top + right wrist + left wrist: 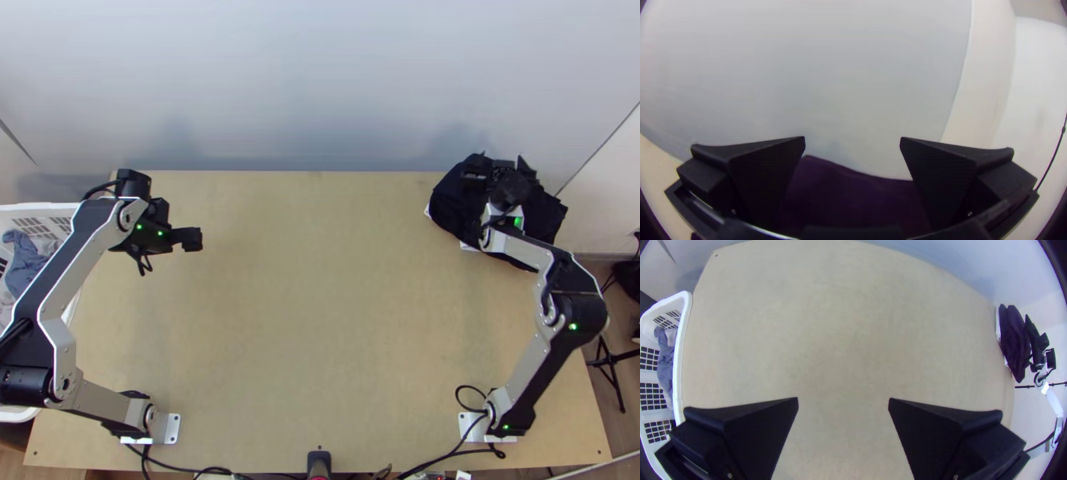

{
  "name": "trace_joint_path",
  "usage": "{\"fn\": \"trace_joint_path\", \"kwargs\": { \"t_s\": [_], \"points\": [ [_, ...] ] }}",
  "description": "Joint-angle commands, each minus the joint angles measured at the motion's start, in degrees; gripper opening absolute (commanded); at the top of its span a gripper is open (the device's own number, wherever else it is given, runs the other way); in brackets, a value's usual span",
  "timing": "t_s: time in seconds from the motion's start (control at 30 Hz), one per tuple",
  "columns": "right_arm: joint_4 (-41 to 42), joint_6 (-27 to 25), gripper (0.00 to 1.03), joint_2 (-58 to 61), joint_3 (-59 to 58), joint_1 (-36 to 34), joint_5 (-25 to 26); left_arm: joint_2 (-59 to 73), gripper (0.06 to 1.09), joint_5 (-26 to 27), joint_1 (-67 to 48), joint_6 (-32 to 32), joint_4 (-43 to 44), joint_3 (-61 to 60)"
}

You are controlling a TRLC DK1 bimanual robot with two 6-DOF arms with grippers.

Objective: Fold the t-shirt

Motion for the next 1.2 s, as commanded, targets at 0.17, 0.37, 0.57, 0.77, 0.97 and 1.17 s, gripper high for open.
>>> {"fn": "trace_joint_path", "kwargs": {
  "t_s": [0.17,0.37,0.57,0.77,0.97,1.17],
  "points": [
    [-2.18,-6.76,0.99,-1.32,0.04,0.11,3.49,-1.11,1.04,0.02,4.48,-5.42,3.44,2.71],
    [-4.29,-7.20,0.99,-18.98,-2.51,3.36,3.93,-2.69,1.04,-1.74,6.32,-8.49,6.70,7.89],
    [-4.37,-4.92,0.99,-36.65,-5.67,3.01,3.75,-9.72,1.04,-3.24,9.57,-10.69,14.25,8.33],
    [-4.11,8.27,0.99,-59.15,-15.78,0.02,-1.70,-22.38,1.04,-4.29,14.85,-10.25,25.42,-1.42],
    [-4.02,12.84,0.99,-79.63,-28.87,2.13,-7.41,-36.97,1.04,-6.22,20.30,-7.53,35.08,-15.49],
    [-3.93,11.69,0.99,-93.78,-42.23,9.07,-9.52,-52.96,1.04,-6.40,22.23,-4.98,46.25,-33.85]
  ]
}}
